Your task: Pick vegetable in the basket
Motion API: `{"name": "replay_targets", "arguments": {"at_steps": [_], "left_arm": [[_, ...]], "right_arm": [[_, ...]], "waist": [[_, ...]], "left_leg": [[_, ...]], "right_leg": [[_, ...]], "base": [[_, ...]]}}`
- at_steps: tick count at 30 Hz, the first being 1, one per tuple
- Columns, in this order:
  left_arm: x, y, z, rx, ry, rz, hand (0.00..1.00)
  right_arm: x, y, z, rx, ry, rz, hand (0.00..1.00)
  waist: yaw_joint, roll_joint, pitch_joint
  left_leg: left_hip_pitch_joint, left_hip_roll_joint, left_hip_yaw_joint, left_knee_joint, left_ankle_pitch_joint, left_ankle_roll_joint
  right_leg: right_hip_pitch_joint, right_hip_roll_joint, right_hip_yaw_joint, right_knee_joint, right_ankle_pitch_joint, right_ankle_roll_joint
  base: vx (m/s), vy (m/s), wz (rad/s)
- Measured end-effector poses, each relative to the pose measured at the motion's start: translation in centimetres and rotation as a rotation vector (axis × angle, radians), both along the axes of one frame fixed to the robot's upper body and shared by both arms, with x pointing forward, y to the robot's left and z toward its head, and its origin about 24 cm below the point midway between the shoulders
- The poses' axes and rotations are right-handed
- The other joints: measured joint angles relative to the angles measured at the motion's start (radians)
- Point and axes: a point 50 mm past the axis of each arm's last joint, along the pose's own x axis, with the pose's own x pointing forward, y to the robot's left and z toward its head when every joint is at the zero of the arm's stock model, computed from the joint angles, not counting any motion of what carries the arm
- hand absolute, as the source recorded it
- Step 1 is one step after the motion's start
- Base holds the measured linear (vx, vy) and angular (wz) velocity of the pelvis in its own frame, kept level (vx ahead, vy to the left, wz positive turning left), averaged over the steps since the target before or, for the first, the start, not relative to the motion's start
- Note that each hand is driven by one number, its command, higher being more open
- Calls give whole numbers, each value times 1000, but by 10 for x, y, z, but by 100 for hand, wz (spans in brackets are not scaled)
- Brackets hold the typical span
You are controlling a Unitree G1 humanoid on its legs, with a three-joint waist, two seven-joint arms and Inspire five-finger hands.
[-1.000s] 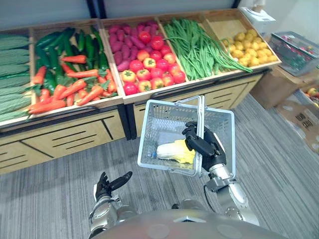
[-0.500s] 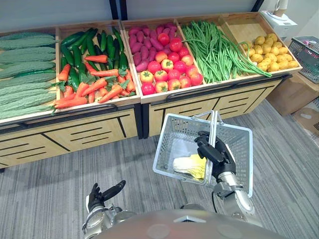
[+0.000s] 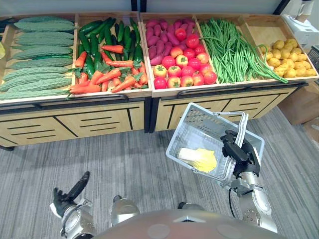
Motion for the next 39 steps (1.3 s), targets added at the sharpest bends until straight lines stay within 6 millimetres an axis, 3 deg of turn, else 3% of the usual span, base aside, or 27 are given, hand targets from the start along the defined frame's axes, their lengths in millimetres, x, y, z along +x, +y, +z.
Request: {"name": "replay_targets", "arguments": {"at_steps": [6,8,11,13,15,17,19,21,22,23,24,25,26,28,29,31,33,34,36,38,39], "left_arm": [[-18,-4,-4,-21,22,81,100],[-18,-7,-6,-38,14,92,100],[-3,-8,-5,-41,-21,77,100],[6,-4,-1,-23,-30,36,100],[7,-2,0,-13,-28,21,100],[12,2,3,8,-21,-24,100],[12,5,4,19,-13,-41,100],[12,1,1,9,5,-71,100],[11,0,0,7,19,-89,100],[10,3,0,14,34,-105,100],[9,1,-3,1,46,-111,100],[12,-14,-11,-50,58,-128,100],[15,-24,-14,-71,50,-154,100],[19,-31,-16,-91,36,-170,100],[20,-31,-16,-91,33,-172,100],[21,-32,-16,-94,31,-176,100],[19,-32,-17,-94,37,-174,100],[15,-32,-18,-94,50,-170,100],[19,-35,-18,-100,45,-191,100],[17,-36,-19,-105,45,-196,100],[16,-38,-20,-111,48,-194,100]], "right_arm": [[8,12,-4,16,10,35,0],[8,14,-5,15,16,44,0],[8,12,-5,5,21,42,0],[2,13,-9,9,42,38,0],[0,15,-13,17,61,43,0],[2,22,-15,32,64,70,0],[5,25,-14,36,53,88,0],[6,26,-13,37,46,96,0],[6,26,-13,38,47,98,0],[5,28,-14,41,52,104,0],[4,26,-15,32,60,100,0],[2,17,-16,-11,83,98,0],[3,14,-12,-48,77,115,0],[7,13,-10,-57,65,125,0],[7,14,-10,-53,66,124,0],[-3,13,-14,-54,93,132,0],[-11,13,-18,-51,122,129,0],[-12,15,-20,-45,127,127,0],[-12,16,-19,-42,123,127,0],[-14,14,-20,-43,130,118,0],[-15,10,-19,-56,130,111,0]], "waist": [[22,11,5],[26,9,4],[1,5,7],[-25,-12,8],[-30,-8,12],[-27,-11,16],[-27,-9,17],[-29,3,24],[-30,-4,22],[-35,-38,21],[-41,-44,18],[-35,14,15],[-30,45,14],[-32,64,22],[-33,58,25],[-32,41,36],[-23,46,46],[-17,29,52],[-15,25,54],[-13,24,55],[-16,34,54]], "left_leg": [[-31,28,17,129,-96,10],[-42,29,18,164,-133,14],[-59,8,-6,185,-165,34],[-46,-26,-56,195,-182,51],[-13,-31,-79,178,-192,66],[34,-34,-97,145,-210,78],[67,-35,-97,108,-210,77],[117,-32,-97,56,-196,52],[138,-40,-103,41,-192,17],[166,-64,-118,39,-204,-13],[175,-68,-142,38,-213,-30],[183,-21,-157,32,-207,-44],[184,4,-161,19,-207,-46],[173,34,-172,22,-182,-45],[166,38,-184,39,-168,-41],[103,72,-246,246,-129,-19],[46,105,-296,413,-67,7],[17,101,-309,476,-63,8],[-27,81,-256,395,-186,20],[-26,41,-228,210,-175,32],[-25,11,-240,93,-103,11]], "right_leg": [[-26,-8,20,23,2,5],[-56,-21,14,76,-6,-3],[-130,-69,-29,269,-11,-10],[-184,-123,-20,479,9,-39],[-221,-129,31,589,63,-94],[-277,-108,65,674,-84,-90],[-326,-77,62,647,-127,-92],[-383,-30,55,484,-110,-72],[-387,-7,41,337,-53,-50],[-387,-2,47,239,102,-78],[-385,0,64,265,122,-80],[-382,37,39,298,108,-90],[-384,57,27,296,72,-97],[-382,86,2,296,47,-112],[-376,87,-2,299,36,-114],[-300,100,-24,262,0,-124],[-219,122,-25,197,3,-126],[-188,118,-15,163,11,-132],[-163,116,-10,88,51,-143],[-153,117,-7,49,79,-132],[-152,124,-5,33,97,-107]], "base": [[52,60,-25],[80,129,-18],[99,204,32],[124,205,75],[154,89,47],[182,-7,29],[196,-75,12],[260,-141,27],[351,-240,46],[308,-254,58],[371,-289,57],[283,-234,37],[265,-191,15],[166,-173,11],[143,-219,27],[111,-209,19],[121,-106,-6],[135,-38,-9],[122,14,-14],[61,67,-15],[42,123,-28]]}}
